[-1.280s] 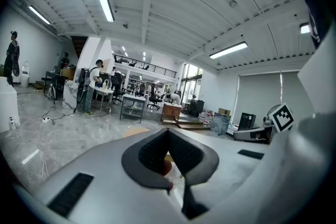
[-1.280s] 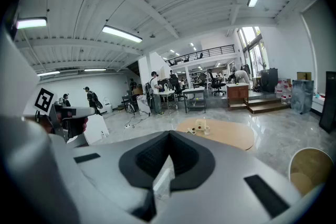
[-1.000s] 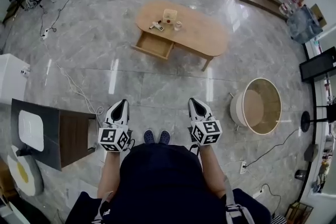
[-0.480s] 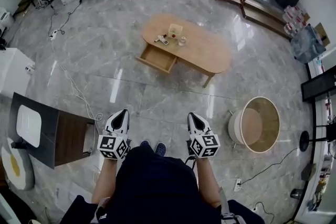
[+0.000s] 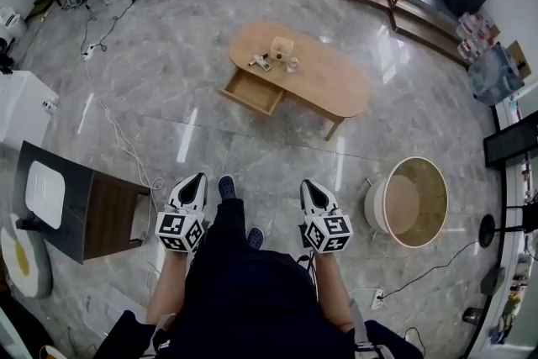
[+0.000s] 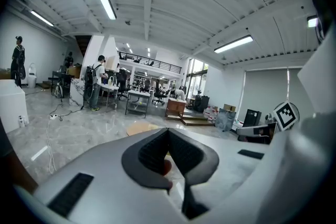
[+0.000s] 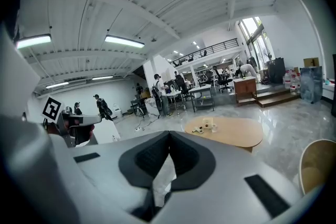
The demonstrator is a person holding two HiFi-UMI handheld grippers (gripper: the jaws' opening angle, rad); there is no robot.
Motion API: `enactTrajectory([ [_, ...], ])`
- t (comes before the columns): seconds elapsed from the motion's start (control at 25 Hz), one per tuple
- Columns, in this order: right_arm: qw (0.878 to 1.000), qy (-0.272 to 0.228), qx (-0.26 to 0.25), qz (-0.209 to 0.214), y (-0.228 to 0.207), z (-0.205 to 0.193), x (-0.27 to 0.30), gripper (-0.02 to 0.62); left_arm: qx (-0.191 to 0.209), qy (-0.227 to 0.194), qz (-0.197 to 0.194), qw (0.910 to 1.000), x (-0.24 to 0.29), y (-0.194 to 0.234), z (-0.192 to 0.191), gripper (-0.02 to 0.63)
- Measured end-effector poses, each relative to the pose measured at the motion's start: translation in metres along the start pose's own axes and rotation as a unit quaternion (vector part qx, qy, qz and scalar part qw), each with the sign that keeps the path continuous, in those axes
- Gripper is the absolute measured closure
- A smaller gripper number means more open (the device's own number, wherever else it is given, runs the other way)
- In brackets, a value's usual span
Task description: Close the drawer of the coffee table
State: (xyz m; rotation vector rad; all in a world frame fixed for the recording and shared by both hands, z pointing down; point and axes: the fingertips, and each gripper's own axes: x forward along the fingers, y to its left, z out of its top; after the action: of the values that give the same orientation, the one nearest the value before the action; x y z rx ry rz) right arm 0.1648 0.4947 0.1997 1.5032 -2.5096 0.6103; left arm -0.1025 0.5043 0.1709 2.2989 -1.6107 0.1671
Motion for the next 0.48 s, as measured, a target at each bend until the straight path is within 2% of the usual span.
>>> enactTrajectory([
  [0.16,1.000,0.001,-0.020,0.001,-0.002,0.001,0.000,0.569,0.000,-0.004,0.000,1.0000,0.004,0.000,0.002,0.581],
  [0.48,1.000,-0.010,-0.020,-0.006,-0.007,0.004,0.012,0.569,0.000,-0.015,-0.001,0.9999,0.022,0.013,0.007,0.581],
])
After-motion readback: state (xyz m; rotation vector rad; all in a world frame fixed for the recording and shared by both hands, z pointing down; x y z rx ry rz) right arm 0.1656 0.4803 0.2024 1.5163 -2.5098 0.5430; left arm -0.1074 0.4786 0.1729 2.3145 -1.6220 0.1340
